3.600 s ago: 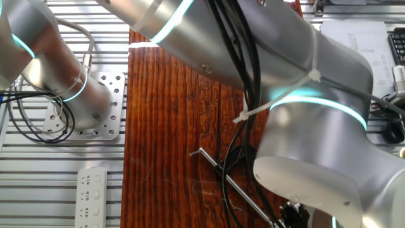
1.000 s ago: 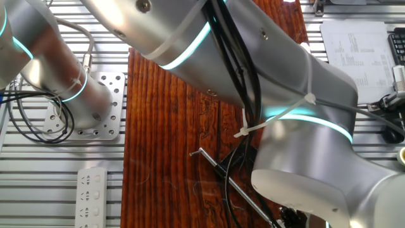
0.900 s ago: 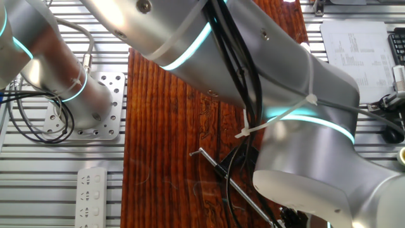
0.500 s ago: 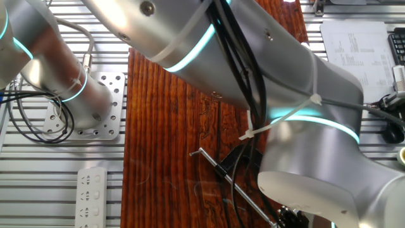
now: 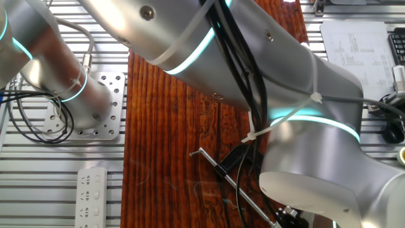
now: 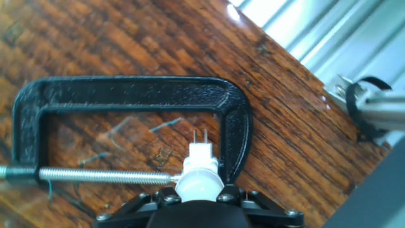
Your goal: Take out the light bulb by rotating it
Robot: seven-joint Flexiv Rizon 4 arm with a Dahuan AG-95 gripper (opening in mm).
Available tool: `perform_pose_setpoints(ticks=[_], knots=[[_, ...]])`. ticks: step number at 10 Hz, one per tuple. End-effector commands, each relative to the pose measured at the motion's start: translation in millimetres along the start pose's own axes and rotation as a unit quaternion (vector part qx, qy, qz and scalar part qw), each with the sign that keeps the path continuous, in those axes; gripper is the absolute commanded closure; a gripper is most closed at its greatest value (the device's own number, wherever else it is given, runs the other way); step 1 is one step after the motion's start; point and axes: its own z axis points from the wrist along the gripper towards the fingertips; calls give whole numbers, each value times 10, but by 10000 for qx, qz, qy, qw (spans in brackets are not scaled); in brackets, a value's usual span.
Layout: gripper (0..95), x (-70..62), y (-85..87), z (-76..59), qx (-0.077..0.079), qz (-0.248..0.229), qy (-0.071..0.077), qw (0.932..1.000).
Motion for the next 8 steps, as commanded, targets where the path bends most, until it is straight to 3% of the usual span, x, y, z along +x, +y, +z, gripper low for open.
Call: perform_pose_setpoints(ticks=[1, 8], knots=[[760, -3, 4, 9, 43, -453, 71, 9989], [760, -12, 10, 11, 63, -1392, 121, 9902]])
